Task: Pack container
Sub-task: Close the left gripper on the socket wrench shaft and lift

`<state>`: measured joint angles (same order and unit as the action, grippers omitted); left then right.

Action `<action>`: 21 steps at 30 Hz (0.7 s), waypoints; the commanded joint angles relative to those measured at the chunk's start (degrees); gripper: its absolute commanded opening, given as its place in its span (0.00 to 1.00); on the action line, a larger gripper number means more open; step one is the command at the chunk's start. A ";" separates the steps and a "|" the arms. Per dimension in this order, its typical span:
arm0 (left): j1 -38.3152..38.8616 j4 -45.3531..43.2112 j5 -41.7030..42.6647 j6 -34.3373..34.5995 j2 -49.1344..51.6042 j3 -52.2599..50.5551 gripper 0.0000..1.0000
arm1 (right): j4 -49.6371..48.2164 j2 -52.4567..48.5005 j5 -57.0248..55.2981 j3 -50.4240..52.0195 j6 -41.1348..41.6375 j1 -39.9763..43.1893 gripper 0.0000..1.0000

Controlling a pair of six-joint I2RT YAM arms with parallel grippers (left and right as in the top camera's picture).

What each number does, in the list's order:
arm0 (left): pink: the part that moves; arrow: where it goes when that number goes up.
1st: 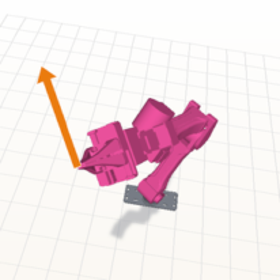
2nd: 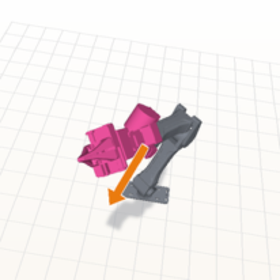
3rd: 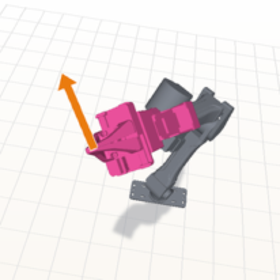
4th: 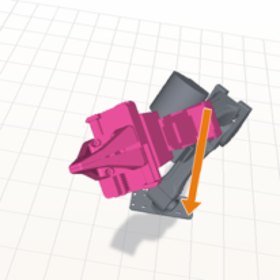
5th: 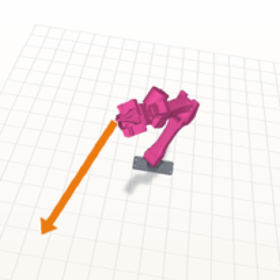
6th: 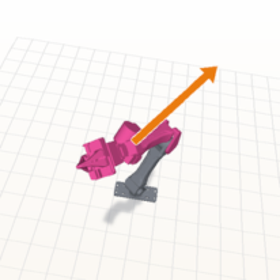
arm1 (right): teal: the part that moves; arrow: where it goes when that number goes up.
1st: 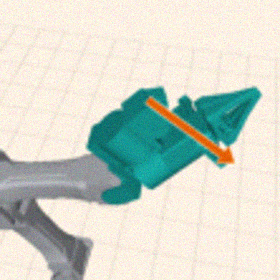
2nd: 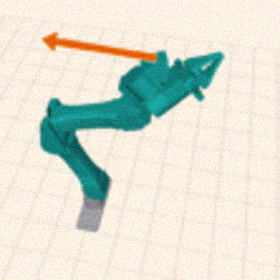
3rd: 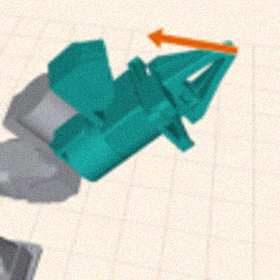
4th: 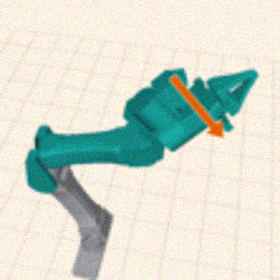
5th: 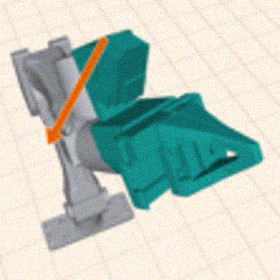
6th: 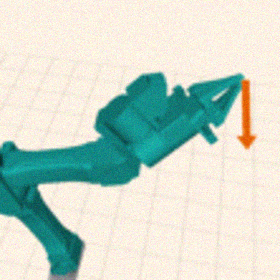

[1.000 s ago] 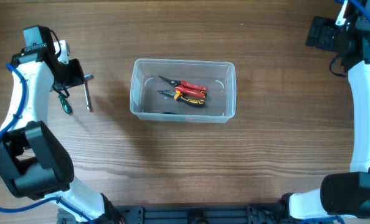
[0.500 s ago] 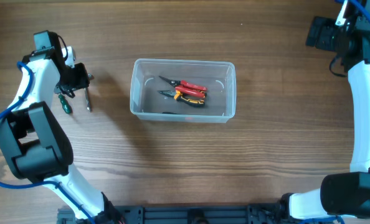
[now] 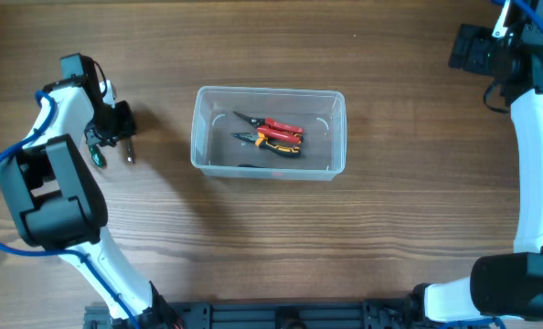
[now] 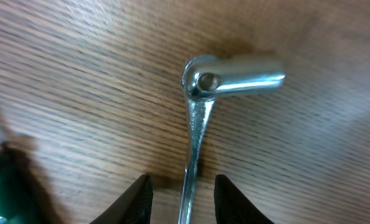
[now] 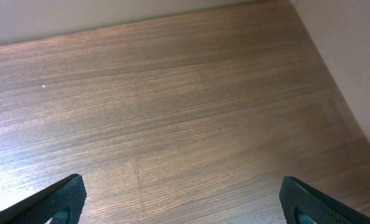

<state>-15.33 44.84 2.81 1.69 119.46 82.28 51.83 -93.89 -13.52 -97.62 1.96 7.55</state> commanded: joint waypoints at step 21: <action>3.50 -1.14 -1.68 0.96 3.19 -0.37 0.15 | -0.17 -0.39 0.26 0.13 1.14 -0.07 1.00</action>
<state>-12.34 43.64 0.89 2.31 120.11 82.50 51.83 -93.89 -13.50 -97.62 1.96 7.55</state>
